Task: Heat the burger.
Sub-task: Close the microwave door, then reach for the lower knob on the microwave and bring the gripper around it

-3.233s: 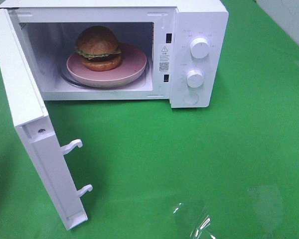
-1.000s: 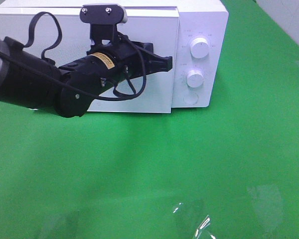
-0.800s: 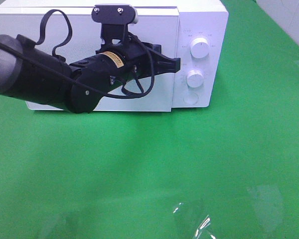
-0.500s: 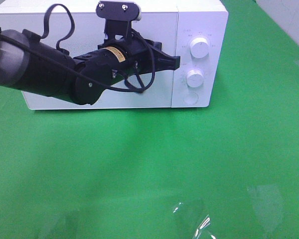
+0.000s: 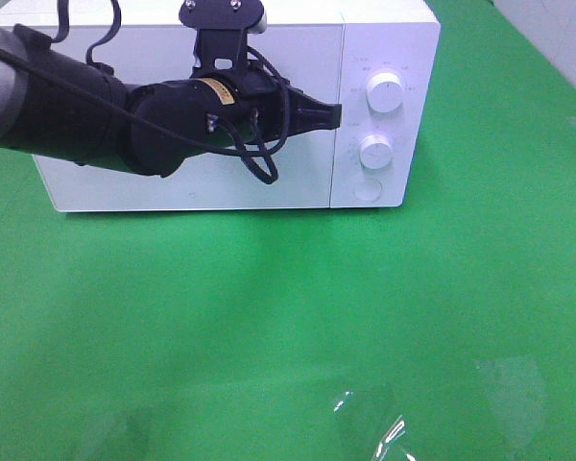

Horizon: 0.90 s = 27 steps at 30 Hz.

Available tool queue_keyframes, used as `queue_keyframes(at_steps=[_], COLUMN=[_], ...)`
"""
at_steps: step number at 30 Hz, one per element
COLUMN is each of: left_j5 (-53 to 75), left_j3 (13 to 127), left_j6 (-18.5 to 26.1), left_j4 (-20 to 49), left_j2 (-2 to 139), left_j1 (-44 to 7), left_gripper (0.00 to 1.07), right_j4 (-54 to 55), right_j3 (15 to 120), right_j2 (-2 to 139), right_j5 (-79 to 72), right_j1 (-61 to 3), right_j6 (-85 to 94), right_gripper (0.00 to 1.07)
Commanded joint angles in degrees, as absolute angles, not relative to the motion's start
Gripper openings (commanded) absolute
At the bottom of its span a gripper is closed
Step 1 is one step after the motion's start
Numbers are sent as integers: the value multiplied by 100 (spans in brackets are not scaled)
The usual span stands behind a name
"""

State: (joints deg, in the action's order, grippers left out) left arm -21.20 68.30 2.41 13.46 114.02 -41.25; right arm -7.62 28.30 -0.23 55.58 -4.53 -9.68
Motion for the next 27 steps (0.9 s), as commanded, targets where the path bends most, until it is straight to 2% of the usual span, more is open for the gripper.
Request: queue_keyframes(at_steps=[1,3,4,5,6,7,8,9,10,15,17,20,24,27], left_j5=[-1507,-808,-808,-264,-264,361,1054,1054,1324,2464,3478,3673,4710,4847], left_j3=[6875,6875,6875,6875,6875,6875,6875,6875,6875,6875,6875,6875,6875,6875], left_j6=[218,218,218,218,218,218,218,218,195,195,195,195,201,201], left_j4=[1375,1255,1255,1215,1215,1169,1169,1169,1180,1364,1415,1415,1369,1358], left_j2=[11207,11110,11110,11052,11052,10966,10886,10886,10852,10663,10451,10405,10130,10090], left_j1=[-4257,-4343,-4343,-4366,-4366,-4360,-4360,-4360,-4360,-4360,-4360,-4360,-4360,-4354], left_gripper=[0,19,19,45,45,75,95,95,102,99,99,99,99,99], right_j4=[-756,-756,-756,-756,-756,-756,-756,-756,-756,-756,-756,-756,-756,-756], right_j3=[2813,2813,2813,2813,2813,2813,2813,2813,2813,2813,2813,2813,2813,2813], right_j2=[-166,-166,-166,-166,-166,-166,-166,-166,-166,-166,-166,-166,-166,-166], right_j5=[5518,5518,5518,5518,5518,5518,5518,5518,5518,5518,5518,5518,5518,5518], right_j1=[-418,-418,-418,-418,-418,-418,-418,-418,-418,-418,-418,-418,-418,-418], right_j6=[-1014,-1014,-1014,-1014,-1014,-1014,-1014,-1014,-1014,-1014,-1014,-1014,-1014,-1014], right_gripper=[73,73,73,73,73,73,73,73,73,73,73,73,73,73])
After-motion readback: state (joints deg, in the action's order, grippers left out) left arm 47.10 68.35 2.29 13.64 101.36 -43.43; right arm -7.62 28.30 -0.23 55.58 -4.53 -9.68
